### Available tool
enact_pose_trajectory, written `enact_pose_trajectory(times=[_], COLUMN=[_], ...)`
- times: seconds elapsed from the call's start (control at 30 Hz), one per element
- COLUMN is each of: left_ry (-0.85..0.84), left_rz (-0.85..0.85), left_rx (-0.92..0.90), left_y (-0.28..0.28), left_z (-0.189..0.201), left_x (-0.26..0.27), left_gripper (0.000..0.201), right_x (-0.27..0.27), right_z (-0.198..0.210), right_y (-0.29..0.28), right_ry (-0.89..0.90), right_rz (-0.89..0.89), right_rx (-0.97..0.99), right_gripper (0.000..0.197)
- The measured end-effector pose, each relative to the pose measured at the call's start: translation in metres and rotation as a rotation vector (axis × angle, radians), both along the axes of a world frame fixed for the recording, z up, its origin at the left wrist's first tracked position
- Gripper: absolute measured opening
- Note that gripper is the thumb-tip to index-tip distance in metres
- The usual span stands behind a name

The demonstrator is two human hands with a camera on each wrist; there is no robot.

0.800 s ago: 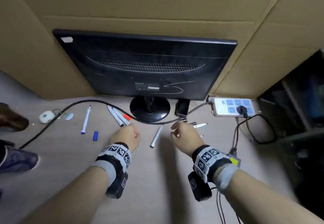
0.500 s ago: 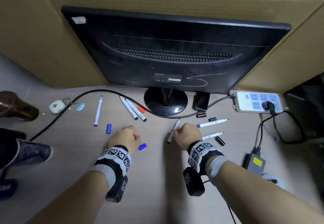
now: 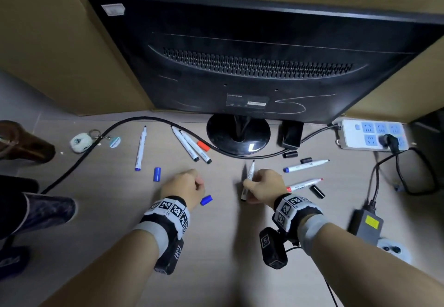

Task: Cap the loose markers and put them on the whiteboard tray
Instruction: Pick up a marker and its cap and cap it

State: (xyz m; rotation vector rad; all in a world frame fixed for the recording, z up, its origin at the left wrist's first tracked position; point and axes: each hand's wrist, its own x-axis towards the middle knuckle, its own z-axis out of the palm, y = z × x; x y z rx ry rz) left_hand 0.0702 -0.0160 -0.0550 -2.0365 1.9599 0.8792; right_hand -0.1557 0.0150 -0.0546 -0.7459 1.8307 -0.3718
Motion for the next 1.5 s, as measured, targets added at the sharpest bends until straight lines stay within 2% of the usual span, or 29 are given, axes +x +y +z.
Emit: enact_pose_trajectory(times=[0.1,0.23,0.4,0.5,0.67,0.73,0.87,1.13,1.33,1.5], left_ry=[0.028,0.067,0.108,0.111,0.122,0.127,0.146,0.219,0.223,0.217], left_rz=[-0.047,-0.115,-0.186,-0.227,-0.275,-0.277,-0.25,-0.22,-0.217,-0.2], left_rx=[0.024,0.009,0.002,-0.018,-0.022,-0.027,-0.014,-0.003,-0.011,0.008], left_y=[-0.004,-0.007,-0.007,-0.005,-0.005,-0.006,-0.006,-0.006,-0.011,-0.02], left_z=[0.0,0.0,0.0,0.001,0.003,0.002,-0.006,-0.018,-0.023,-0.015], left_x=[-0.014,-0.041,-0.081,-0.104,-0.134,-0.14,-0.146,-0.166,-0.165,-0.165], left_gripper=[0.012,0.014,0.012,0.011,0.012,0.013,0.013,0.012,0.011,0.012], right_x=[-0.012,-0.034,-0.079,-0.103,-0.129,-0.138,-0.15,-0.15,-0.151,-0.153], right_z=[0.005,0.019,0.016,0.014,0.011,0.008,0.0,-0.03,-0.038,-0.029], right_y=[0.007,0.018,0.04,0.056,0.067,0.062,0.036,-0.009,-0.016,-0.015], right_ry=[-0.18,-0.28,-0.005,0.179,0.253,0.306,0.455,0.53,0.547,0.572], right_rz=[-0.07,-0.177,-0.338,-0.343,-0.392,-0.366,-0.229,-0.228,-0.182,-0.176], right_rx=[-0.11,-0.18,-0.311,-0.359,-0.316,-0.302,-0.295,-0.171,-0.164,-0.22], right_gripper=[0.01,0.017,0.015,0.019,0.011,0.005,0.013,0.037,0.032,0.038])
